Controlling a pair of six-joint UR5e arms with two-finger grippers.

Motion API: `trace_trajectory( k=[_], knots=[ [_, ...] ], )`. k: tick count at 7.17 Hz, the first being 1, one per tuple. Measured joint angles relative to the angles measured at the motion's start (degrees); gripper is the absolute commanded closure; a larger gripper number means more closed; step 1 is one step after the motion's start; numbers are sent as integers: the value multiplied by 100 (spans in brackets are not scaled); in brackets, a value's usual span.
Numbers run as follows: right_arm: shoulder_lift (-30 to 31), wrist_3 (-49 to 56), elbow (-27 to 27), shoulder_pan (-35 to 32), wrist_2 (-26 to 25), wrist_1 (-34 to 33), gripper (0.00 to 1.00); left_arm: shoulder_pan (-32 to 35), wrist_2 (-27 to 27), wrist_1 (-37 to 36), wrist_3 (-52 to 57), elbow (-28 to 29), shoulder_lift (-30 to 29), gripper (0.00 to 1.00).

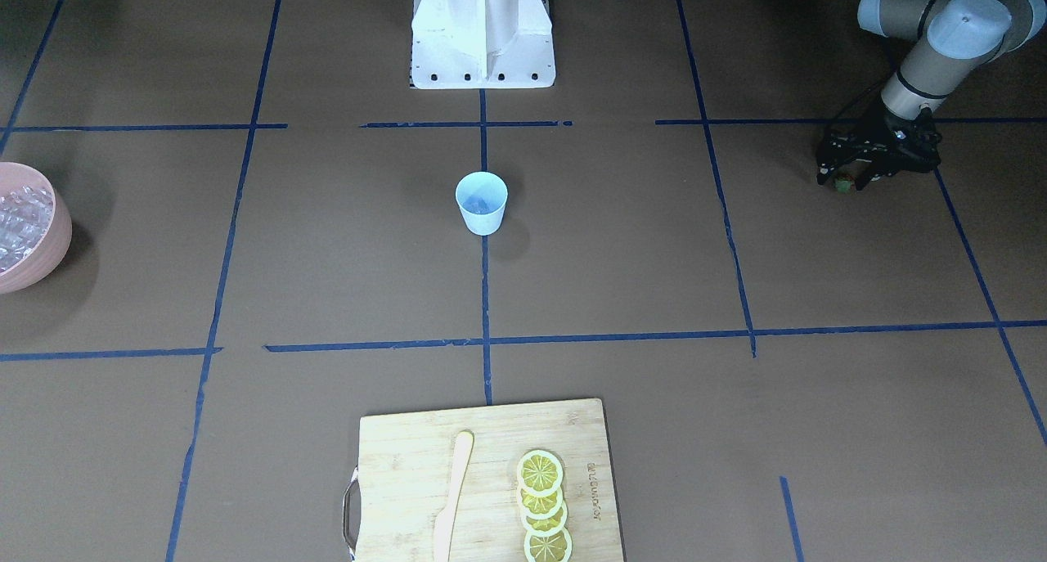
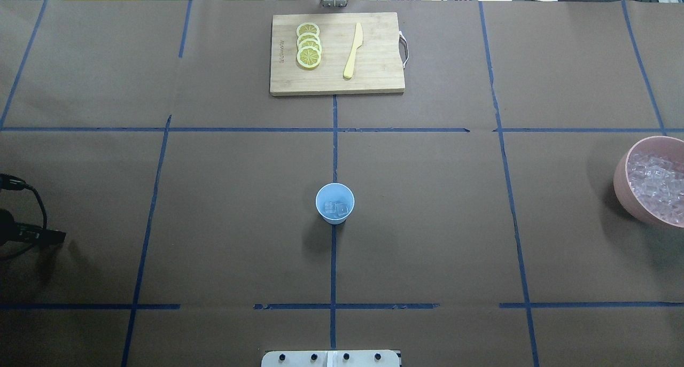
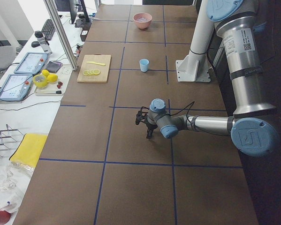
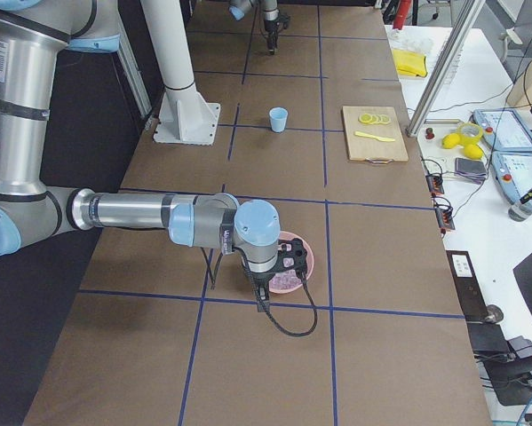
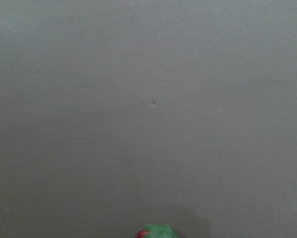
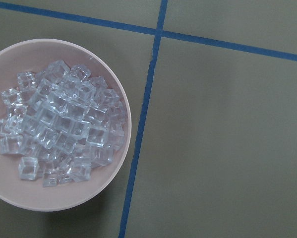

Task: Put ice and strawberries in cup
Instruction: 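Close the left gripper on the strawberry and lift it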

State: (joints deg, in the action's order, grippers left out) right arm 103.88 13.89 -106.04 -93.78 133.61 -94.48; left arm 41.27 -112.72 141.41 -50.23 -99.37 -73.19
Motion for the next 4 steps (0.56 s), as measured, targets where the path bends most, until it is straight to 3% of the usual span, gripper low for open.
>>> trace_trajectory(
  k=[2,4],
  knots=[
    [0,0,-5,0,-3,0,1,-3,14,-3,41,-84,36,98],
    [0,0,-32,0,-3,0,1,36,10,-47,67,-577,297,99]
  ],
)
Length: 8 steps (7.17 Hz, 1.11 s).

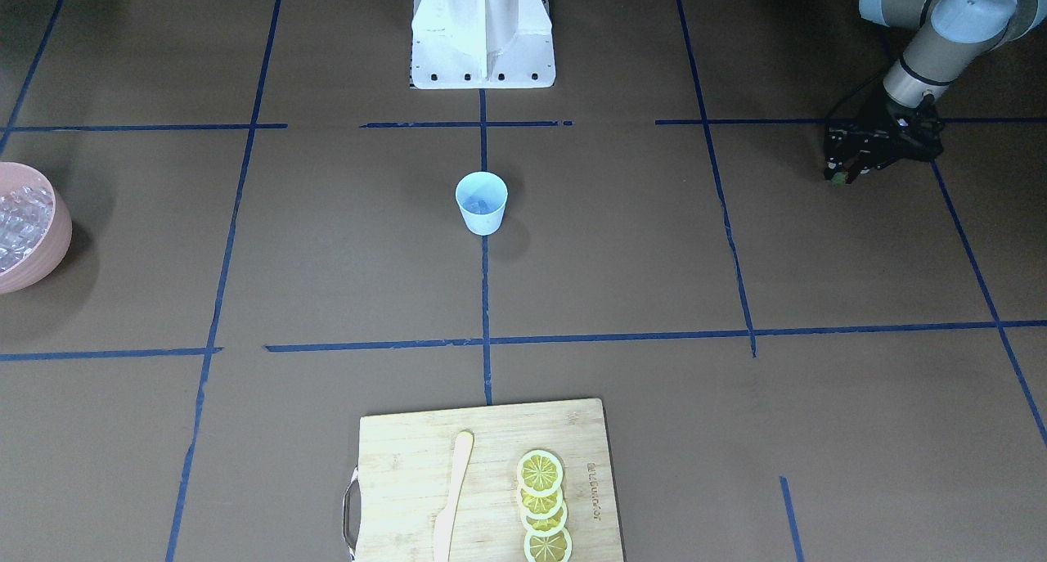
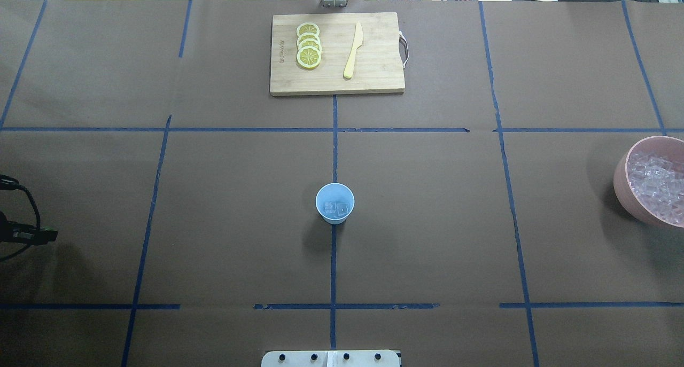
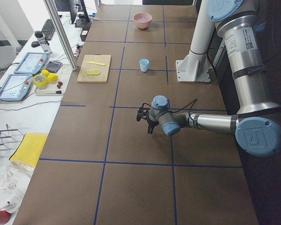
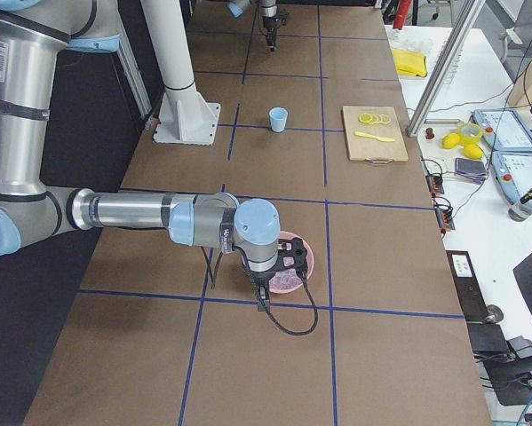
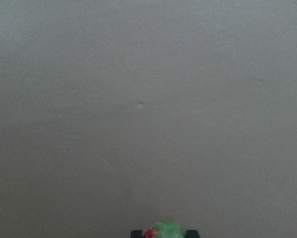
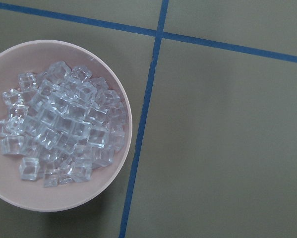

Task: Put ice and strawberries in cup
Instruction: 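Close the left gripper on the strawberry and lift it, then carry the strawberry with the left gripper over the light-blue cup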

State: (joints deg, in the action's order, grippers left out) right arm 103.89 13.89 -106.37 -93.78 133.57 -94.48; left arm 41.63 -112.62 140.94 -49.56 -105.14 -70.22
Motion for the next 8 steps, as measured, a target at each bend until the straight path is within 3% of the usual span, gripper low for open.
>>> trace_trajectory(
  k=[3,6,8],
  knots=[
    [-10,12,-20,0,0,0,1,334,-436,-873,92,-1096,170,100],
    [-13,18,-24,0,-6,0,1,1003,-871,-3203,1008,-2579,14,100],
    [-7,14,-25,0,-5,0,1,1063,-897,-4580,1124,-3105,-652,99]
  ],
)
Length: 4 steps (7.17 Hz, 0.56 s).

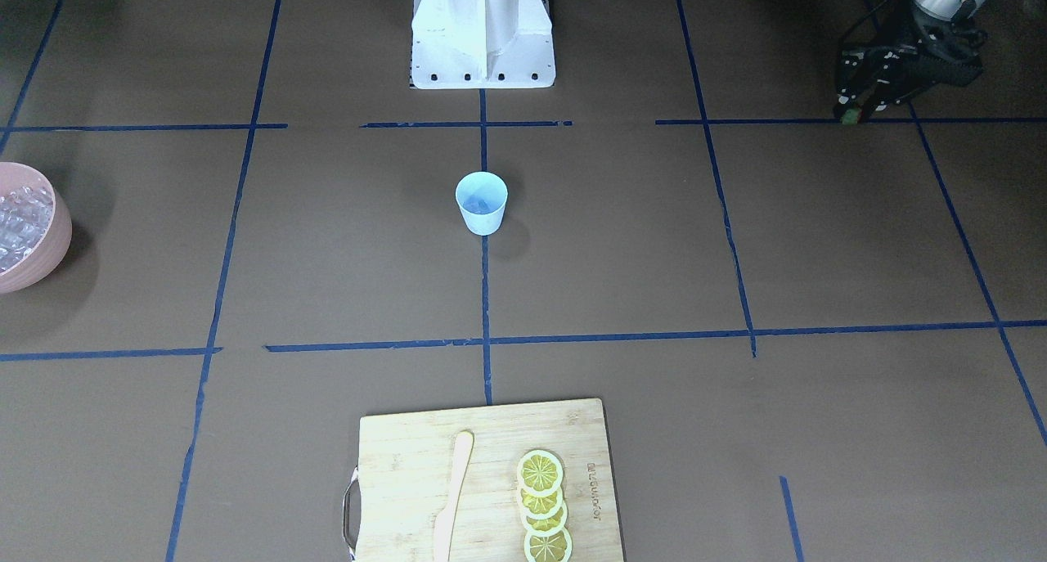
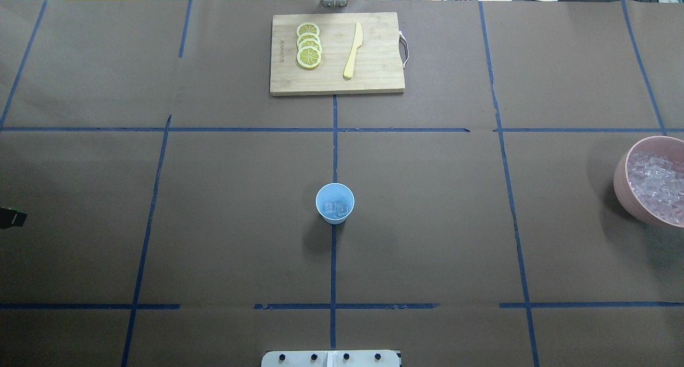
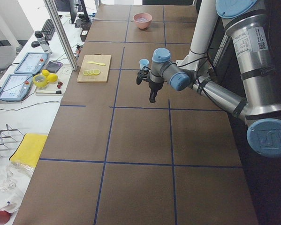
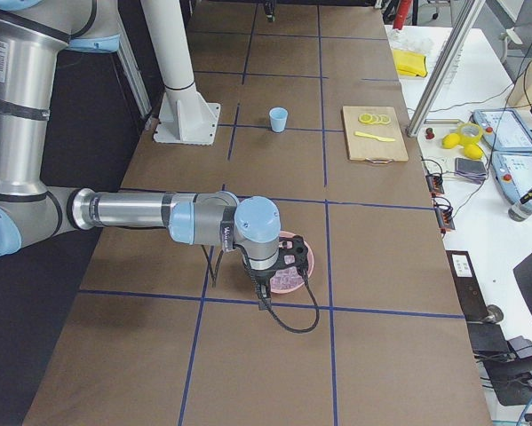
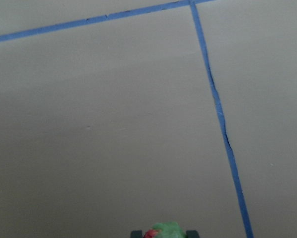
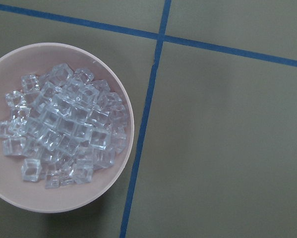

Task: Put ice and strawberries in cup
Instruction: 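Carry the strawberry with the left gripper over the light-blue cup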

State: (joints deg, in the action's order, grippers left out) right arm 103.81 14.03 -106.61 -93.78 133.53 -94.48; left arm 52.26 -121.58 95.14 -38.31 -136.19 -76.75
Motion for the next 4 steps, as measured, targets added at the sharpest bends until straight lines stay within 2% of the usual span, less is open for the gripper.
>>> trace_trajectory(
  k=[2,3,4],
  knots=[
    [11,-3,1,0,9,0,1,-115,24,-1765,-203,-65,-1591,98],
    [14,-7,5,0,9,0,1,-383,88,-2697,-532,-31,-2534,98],
    [13,-11,10,0,8,0,1,-806,265,-3337,-1084,169,-3446,98]
  ],
)
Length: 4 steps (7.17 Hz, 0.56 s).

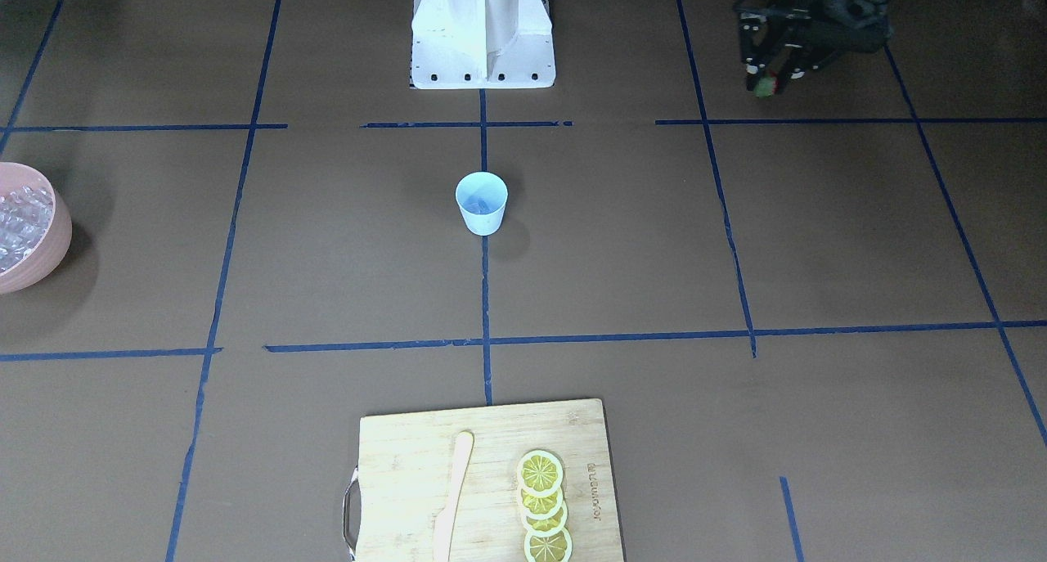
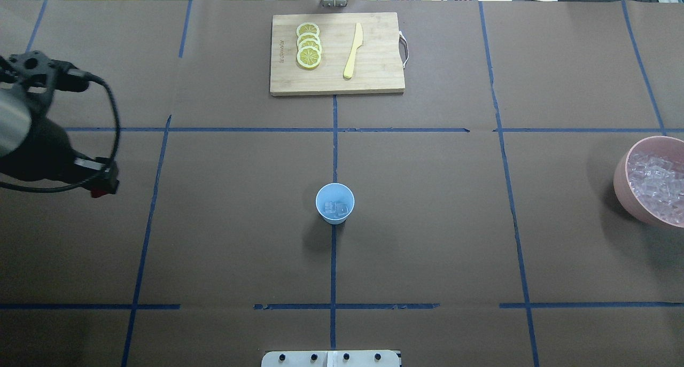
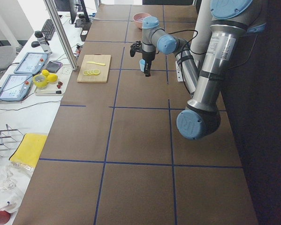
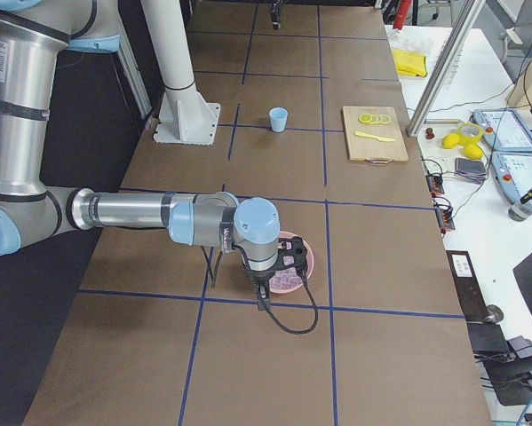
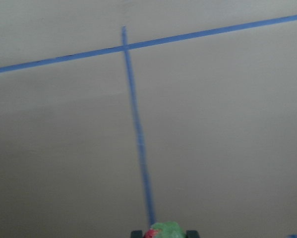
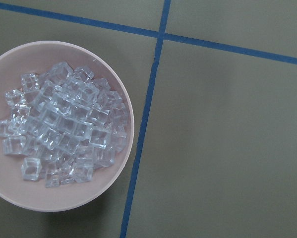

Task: Put ice and strawberries in cup
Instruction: 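Carry the strawberry with the left gripper over the light-blue cup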

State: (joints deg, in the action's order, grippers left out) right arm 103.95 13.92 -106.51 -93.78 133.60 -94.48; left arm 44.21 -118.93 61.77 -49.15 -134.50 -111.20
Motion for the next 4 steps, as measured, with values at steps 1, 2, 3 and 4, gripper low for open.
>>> trace_trajectory(
  k=[1,2,3,4],
  knots=[
    [-2,-2,4,0,0,1,1,-374,208,-240,-621,443,-793,95],
    [-4,-5,6,0,-1,0,1,-713,437,-280,-1251,1082,-1578,95],
    [-6,-9,9,0,-1,0,1,-990,643,-58,-1855,1762,-2190,92],
    [-6,-11,13,0,-1,0,1,-1145,807,337,-2310,2315,-2521,92]
  ],
)
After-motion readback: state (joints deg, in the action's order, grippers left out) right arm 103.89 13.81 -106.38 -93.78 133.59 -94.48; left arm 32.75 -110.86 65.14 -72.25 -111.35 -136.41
